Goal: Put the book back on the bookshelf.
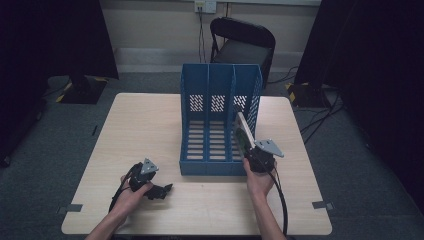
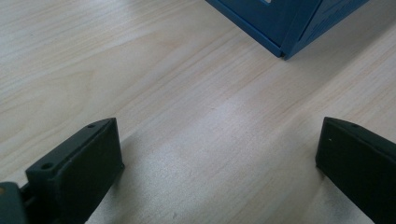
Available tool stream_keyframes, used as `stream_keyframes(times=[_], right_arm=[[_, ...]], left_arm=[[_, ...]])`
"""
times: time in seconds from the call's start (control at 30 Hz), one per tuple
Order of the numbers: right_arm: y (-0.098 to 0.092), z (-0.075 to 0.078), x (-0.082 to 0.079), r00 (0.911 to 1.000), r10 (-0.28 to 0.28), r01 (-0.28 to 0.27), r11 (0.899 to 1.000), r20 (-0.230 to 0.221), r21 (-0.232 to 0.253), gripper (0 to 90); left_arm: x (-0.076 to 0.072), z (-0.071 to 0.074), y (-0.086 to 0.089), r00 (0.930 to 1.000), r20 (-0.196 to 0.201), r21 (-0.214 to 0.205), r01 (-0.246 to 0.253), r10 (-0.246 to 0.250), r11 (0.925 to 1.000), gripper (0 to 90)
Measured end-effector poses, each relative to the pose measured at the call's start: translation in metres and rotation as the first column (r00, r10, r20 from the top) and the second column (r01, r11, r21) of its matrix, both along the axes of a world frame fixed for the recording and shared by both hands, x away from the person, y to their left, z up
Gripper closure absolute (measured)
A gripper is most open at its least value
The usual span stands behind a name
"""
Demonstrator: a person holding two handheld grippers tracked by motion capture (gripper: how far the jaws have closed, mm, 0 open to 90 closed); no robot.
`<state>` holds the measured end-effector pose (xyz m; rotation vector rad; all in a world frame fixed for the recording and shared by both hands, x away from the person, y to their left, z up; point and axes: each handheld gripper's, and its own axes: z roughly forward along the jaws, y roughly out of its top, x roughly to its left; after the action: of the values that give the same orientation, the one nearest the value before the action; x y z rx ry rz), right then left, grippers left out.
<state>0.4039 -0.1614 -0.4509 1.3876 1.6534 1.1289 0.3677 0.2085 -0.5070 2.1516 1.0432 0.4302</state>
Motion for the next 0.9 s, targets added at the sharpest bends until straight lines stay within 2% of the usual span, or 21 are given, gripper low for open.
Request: stream_keyframes(times=[0.07,0.2,0.43,0.6,0.77,0.9], right_arm=[[0.0015,-0.0012,-0.0032,0.9979,-0.056,0.057,0.998,0.032,-0.009,76.4],[0.0020,-0.0024,-0.0040,0.9954,-0.088,0.088,0.996,0.038,0.008,76.5],[0.0064,-0.0030,-0.0055,0.9887,-0.137,0.138,0.990,0.061,-0.005,76.5],[0.0082,-0.0039,-0.0058,0.9805,-0.184,0.186,0.983,0.069,-0.015,76.4],[0.0057,-0.0029,-0.0053,0.9829,-0.176,0.176,0.984,0.055,-0.008,76.0],[0.0040,-0.0010,-0.0046,0.9876,-0.151,0.152,0.988,0.043,-0.024,74.1]], left_arm=[[0.0000,0.0001,0.0000,1.0000,-0.001,0.001,0.001,-0.001,1.0000,0.0],[0.0001,0.0001,0.0001,1.0000,0.000,0.002,0.002,-0.002,1.0000,0.0],[0.0002,0.0001,0.0002,1.0000,-0.002,0.000,0.003,-0.003,1.0000,0.0],[0.0001,0.0002,0.0001,1.0000,-0.002,0.002,0.002,-0.002,1.0000,0.0],[0.0001,0.0001,0.0001,1.0000,0.000,0.002,0.003,-0.003,1.0000,0.0],[0.0001,0.0000,0.0000,1.0000,0.000,0.000,0.001,-0.001,1.0000,0.0]])
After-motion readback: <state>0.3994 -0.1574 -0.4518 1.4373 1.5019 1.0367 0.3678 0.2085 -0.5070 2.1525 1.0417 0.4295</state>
